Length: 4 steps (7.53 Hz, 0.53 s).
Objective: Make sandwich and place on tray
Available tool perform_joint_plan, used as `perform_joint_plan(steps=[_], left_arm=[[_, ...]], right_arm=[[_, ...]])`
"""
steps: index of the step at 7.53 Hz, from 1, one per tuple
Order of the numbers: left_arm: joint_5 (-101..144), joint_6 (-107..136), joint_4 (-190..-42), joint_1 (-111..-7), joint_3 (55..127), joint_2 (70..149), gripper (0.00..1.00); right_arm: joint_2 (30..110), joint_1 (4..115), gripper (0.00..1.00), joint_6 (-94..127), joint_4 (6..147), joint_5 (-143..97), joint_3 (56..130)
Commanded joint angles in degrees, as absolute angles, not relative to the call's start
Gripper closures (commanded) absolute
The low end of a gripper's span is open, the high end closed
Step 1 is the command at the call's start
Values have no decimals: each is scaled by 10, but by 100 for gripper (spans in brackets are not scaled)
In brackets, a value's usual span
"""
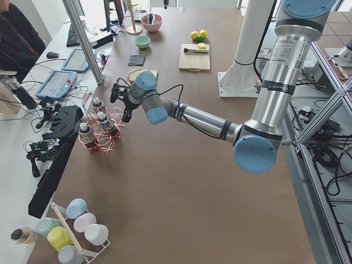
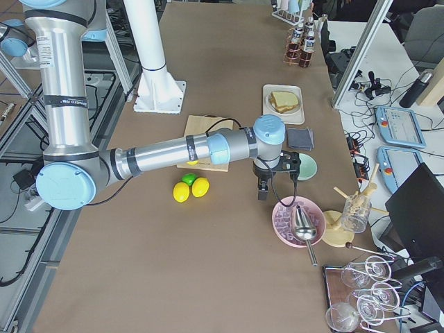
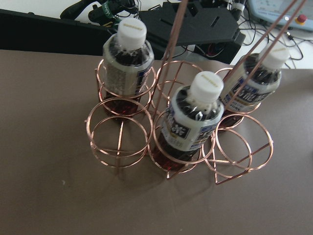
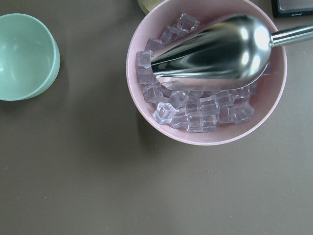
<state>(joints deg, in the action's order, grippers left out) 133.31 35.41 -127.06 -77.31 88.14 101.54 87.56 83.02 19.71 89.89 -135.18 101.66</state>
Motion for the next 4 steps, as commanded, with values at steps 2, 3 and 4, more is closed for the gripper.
perform_joint_plan(steps=[2,3,4], left_arm=[[1425,99,-1060,-862,868,1029,3],[1426,28,-1021,-880,867,1041,3],[1422,-45,-962,-893,867,1059,2]], right_arm=[[886,886,1,26,937,-1323,974],[904,906,1,-6,943,-1328,976],[931,916,1,-17,941,-1332,983]])
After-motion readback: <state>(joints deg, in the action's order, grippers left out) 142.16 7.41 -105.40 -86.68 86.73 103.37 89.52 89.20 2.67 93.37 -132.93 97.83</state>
